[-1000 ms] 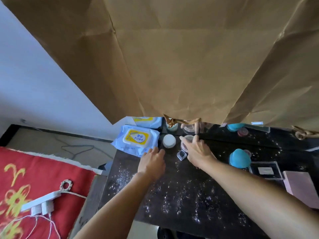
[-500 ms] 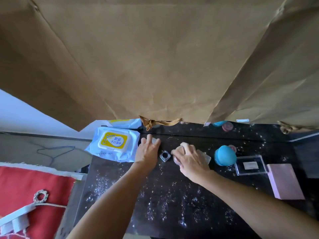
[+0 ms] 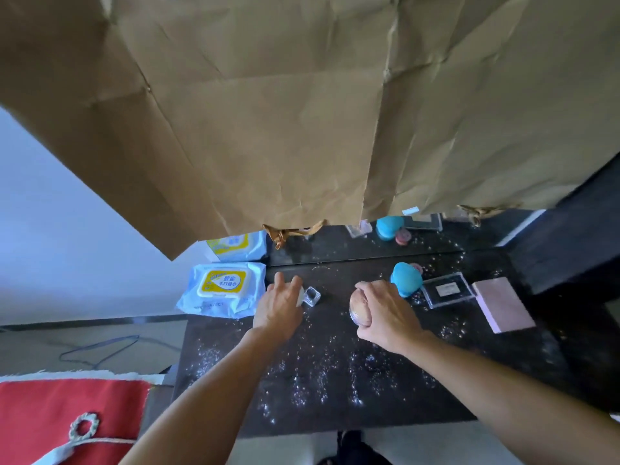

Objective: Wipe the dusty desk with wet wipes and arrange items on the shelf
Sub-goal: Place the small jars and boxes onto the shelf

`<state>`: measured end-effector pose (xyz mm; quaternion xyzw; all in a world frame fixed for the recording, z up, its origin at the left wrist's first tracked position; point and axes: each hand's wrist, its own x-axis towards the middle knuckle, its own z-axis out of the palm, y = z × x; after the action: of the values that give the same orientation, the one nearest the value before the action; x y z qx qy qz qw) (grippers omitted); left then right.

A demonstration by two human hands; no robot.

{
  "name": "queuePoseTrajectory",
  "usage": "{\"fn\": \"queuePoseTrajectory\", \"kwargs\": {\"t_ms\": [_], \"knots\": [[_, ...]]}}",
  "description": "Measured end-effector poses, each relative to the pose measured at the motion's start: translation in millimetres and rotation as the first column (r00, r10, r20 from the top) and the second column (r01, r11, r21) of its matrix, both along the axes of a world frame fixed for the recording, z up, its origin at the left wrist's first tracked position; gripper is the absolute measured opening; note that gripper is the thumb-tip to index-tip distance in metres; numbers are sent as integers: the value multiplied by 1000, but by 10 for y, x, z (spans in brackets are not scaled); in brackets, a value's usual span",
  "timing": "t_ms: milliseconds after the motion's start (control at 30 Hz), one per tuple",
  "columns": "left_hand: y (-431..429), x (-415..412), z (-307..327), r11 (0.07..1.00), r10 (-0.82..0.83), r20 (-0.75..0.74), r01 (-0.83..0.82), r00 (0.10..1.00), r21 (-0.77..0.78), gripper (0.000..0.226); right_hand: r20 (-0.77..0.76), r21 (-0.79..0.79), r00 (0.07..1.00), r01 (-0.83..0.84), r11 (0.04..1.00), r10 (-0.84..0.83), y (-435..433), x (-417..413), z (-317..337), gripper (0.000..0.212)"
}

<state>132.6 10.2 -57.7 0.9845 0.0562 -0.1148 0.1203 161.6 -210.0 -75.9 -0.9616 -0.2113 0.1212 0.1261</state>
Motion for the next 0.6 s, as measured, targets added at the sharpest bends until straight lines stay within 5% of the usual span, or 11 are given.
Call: {"fn": "queuePoseTrajectory", "kwargs": {"t_ms": [600], "knots": [[-2282, -220, 777, 865, -490, 195, 501, 850, -8, 57, 82, 55, 875, 474, 879, -477, -2406, -1077, 729, 72]]}}
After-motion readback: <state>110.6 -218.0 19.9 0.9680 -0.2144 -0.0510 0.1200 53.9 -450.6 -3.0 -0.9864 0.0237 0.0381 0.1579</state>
